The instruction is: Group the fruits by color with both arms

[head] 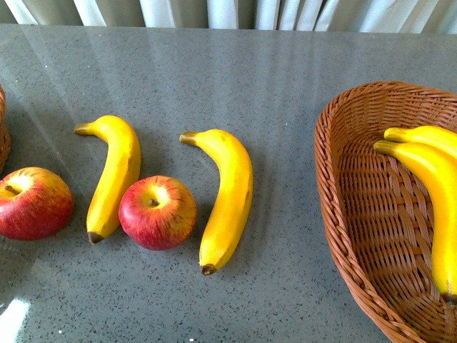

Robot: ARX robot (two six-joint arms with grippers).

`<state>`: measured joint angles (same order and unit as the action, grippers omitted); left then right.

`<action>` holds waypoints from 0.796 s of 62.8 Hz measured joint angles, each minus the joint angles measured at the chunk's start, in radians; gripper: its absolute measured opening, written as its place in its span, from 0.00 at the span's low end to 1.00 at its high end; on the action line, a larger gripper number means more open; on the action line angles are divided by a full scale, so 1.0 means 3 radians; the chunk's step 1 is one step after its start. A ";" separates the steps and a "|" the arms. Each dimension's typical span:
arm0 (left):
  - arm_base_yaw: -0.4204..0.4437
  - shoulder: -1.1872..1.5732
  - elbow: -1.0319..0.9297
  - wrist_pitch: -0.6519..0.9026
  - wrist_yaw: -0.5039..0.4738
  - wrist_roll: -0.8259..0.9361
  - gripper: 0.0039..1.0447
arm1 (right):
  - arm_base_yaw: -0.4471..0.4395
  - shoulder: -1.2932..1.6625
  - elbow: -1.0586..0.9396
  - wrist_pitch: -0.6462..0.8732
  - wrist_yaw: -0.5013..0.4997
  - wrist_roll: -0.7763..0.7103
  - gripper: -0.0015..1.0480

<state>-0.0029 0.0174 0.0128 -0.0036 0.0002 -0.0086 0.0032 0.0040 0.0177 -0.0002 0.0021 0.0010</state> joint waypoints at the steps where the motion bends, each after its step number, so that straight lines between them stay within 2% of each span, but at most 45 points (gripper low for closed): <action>1: 0.0000 0.0000 0.0000 0.0000 0.0000 0.0001 0.91 | 0.0000 0.0000 0.0000 0.0000 0.0000 0.0000 0.91; 15: 0.0000 0.0000 0.0000 0.0000 0.0000 0.0001 0.91 | 0.0000 0.0000 0.0000 0.0000 -0.0001 0.0000 0.91; 16: -0.0011 0.0034 0.0014 -0.0047 -0.0053 -0.0031 0.91 | 0.0000 0.0000 0.0000 0.0000 0.0000 0.0000 0.91; 19: -0.0215 0.0617 0.0429 -0.0922 -0.0609 -0.0535 0.91 | 0.0000 0.0000 0.0000 0.0000 0.0001 0.0000 0.91; 22: -0.0318 0.1109 0.0657 -0.1142 -0.0807 -0.0863 0.91 | 0.0000 -0.0001 0.0000 0.0000 -0.0001 0.0000 0.91; 35: -0.0951 0.2502 0.1116 -0.0586 -0.1396 -0.1729 0.91 | 0.0000 -0.0001 0.0000 0.0000 0.0000 0.0000 0.91; 50: -0.1495 0.3529 0.1336 -0.0501 -0.1712 -0.2511 0.91 | 0.0000 -0.0001 0.0000 0.0000 0.0000 0.0000 0.91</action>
<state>-0.4515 1.0760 0.4137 -0.1539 -0.5133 -0.7620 0.0032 0.0036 0.0177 -0.0002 0.0021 0.0010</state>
